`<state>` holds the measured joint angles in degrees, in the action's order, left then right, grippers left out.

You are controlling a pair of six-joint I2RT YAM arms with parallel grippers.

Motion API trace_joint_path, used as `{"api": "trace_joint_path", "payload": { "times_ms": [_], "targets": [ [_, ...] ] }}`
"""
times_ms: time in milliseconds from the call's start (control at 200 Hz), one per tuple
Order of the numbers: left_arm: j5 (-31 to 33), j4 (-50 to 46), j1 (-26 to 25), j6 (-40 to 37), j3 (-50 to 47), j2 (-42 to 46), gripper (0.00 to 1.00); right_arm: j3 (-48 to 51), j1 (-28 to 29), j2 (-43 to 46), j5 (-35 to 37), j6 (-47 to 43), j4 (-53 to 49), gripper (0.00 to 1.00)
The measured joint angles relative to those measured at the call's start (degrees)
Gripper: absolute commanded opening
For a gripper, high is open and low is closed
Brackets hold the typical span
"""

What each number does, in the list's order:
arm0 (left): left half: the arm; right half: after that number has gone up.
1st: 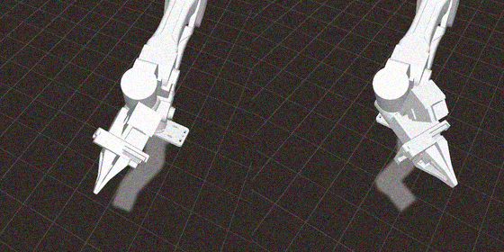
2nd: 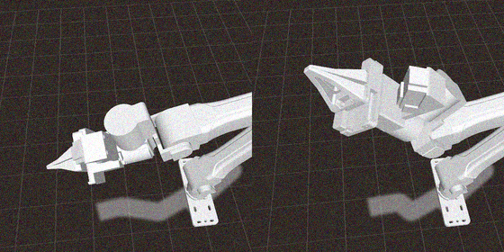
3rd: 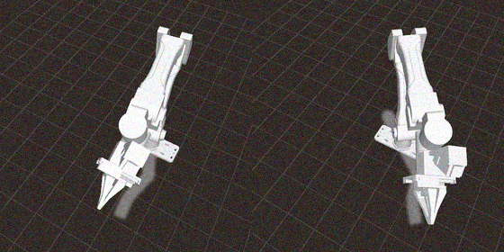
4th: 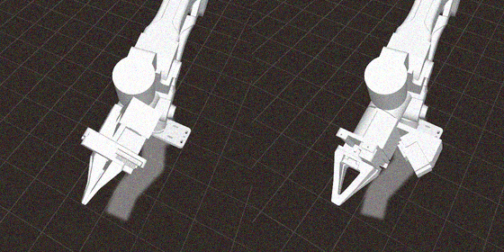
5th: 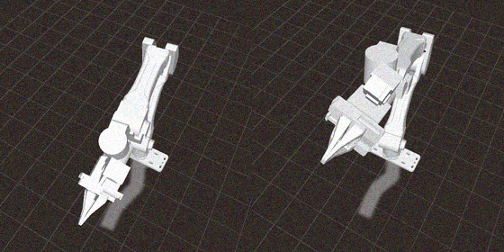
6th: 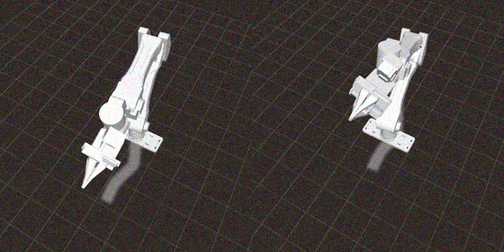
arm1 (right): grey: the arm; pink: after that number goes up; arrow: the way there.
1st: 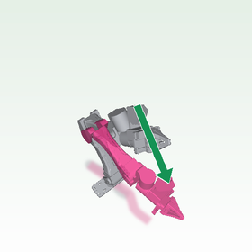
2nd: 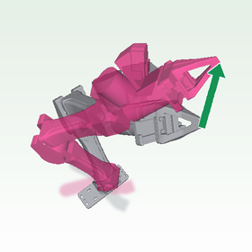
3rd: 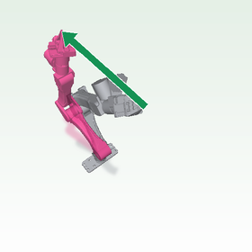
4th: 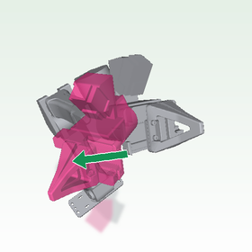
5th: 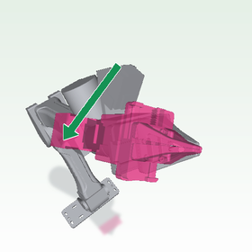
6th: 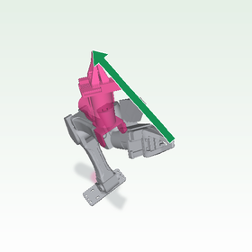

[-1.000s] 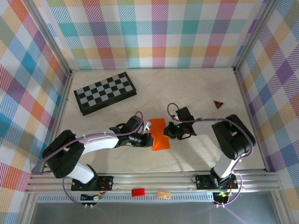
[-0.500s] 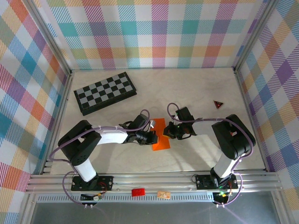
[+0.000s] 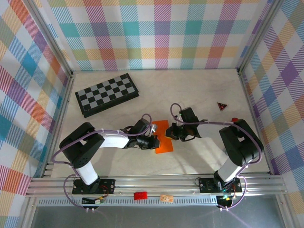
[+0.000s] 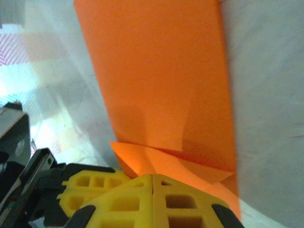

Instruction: Fold a paper plane with a square sheet of paper (pick it up from the middle)

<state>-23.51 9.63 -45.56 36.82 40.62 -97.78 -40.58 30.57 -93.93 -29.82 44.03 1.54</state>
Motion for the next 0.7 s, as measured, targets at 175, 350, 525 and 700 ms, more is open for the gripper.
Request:
{"api": "trace_joint_path", "payload": {
  "times_ms": [175, 350, 525, 700],
  "targets": [
    [0.0, 0.3, 0.0, 0.0, -0.2, 0.0, 0.0, 0.0, 1.6, -2.4, -0.3, -0.5, 0.1, 0.0],
    [-0.2, 1.3, 0.0, 0.0, -0.5, 0.0, 0.0, 0.0, -0.4, -4.0, -0.4, -1.7, 0.0, 0.0],
    [-0.3, 2.0, 0.0, 0.0, -0.8, 0.0, 0.0, 0.2, -6.1, -4.7, -1.7, -1.7, 1.7, 0.0],
    [-0.4, 2.5, 0.0, 0.0, -1.0, 0.0, 0.0, 0.3, -9.2, -4.9, -2.8, -2.1, 2.4, 0.01]
  ]
}}
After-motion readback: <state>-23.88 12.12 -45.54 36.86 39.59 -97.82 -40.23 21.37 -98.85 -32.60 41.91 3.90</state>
